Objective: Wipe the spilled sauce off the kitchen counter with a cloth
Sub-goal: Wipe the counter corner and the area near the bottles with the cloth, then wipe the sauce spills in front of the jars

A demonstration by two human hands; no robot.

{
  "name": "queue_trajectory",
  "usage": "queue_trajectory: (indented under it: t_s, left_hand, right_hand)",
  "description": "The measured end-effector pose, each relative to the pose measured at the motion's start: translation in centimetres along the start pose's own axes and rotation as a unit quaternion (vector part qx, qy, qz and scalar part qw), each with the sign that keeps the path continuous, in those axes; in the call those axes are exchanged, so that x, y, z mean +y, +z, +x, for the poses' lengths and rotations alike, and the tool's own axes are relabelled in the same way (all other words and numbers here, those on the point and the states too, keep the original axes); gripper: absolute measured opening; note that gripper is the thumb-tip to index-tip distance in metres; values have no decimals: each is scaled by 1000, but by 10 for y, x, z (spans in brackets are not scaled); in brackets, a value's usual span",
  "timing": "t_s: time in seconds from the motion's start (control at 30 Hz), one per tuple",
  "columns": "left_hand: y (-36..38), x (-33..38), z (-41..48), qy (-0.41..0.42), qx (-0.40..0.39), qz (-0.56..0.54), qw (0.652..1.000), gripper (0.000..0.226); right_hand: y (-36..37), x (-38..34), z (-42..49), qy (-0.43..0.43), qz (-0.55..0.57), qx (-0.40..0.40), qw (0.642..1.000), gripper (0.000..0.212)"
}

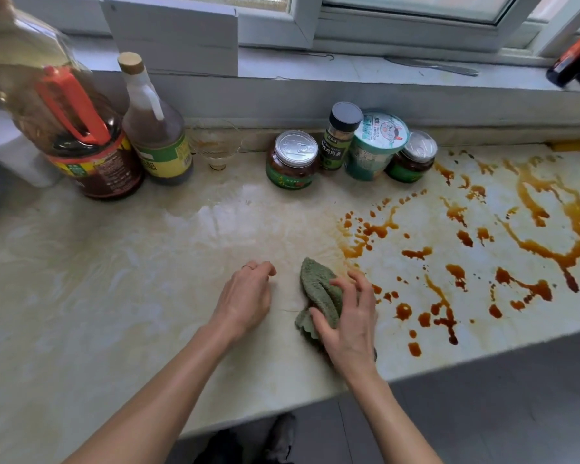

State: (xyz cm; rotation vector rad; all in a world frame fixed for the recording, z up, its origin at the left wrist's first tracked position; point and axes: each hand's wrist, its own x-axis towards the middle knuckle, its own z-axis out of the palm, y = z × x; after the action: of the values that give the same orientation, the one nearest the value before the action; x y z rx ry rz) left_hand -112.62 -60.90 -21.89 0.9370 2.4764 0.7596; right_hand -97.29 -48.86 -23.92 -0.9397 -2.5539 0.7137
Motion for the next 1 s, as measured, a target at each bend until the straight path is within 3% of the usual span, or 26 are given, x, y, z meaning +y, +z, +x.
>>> queue_trajectory:
  t_s: [0.07, 0.13, 0.23, 0.3, 0.4, 0.47, 0.53, 0.6, 0.63, 0.67, 0.7, 0.8, 1.0]
  left_hand:
    - [11, 6, -6, -3, -30, 3, 1000, 23]
    - [21, 16, -10, -13, -49, 7, 999, 20]
    - [31, 32, -15, -37, -43, 0, 998, 19]
    - [35, 44, -14, -56, -36, -10, 998, 19]
    - [44, 58, -12, -107, -36, 0, 994, 27]
    - [51, 65, -12, -137, -17, 15, 990, 19]
    - [55, 69, -13, -140, 7, 16, 990, 5]
    - [55, 71, -12, -135, 22, -20, 990, 7]
    - [52, 71, -11, -137, 26, -52, 989, 9]
    - [46, 72, -10, -140, 33, -89, 986, 11]
    - [38, 72, -9, -144, 42, -127, 981, 12]
    - [0, 74, -1, -140, 109, -189, 966, 12]
    - [-87, 71, 3, -59, 276, -177, 943, 21]
  right_hand:
    - [-3, 3, -12, -24, -63, -31, 997, 56]
    - [-4, 6, -17, -29, -58, -37, 997, 43]
    - [-15, 8, 4, 56, 52, -12, 997, 17]
    - [-33, 5, 18, 123, 160, -62, 977, 13]
    - [-56, 1, 34, 208, 314, -137, 916, 18]
    - [-67, 2, 41, 263, 395, -152, 867, 20]
    - [-77, 6, 48, 341, 499, -149, 783, 30]
    - [-88, 14, 55, 391, 578, -160, 698, 46]
    - [-92, 18, 58, 394, 587, -171, 686, 55]
    - [-93, 19, 61, 392, 570, -188, 698, 61]
    - [-94, 18, 63, 381, 520, -203, 737, 59]
    - [-100, 1, 84, 318, 356, -187, 859, 30]
    - [-134, -28, 131, 140, 370, -93, 913, 19]
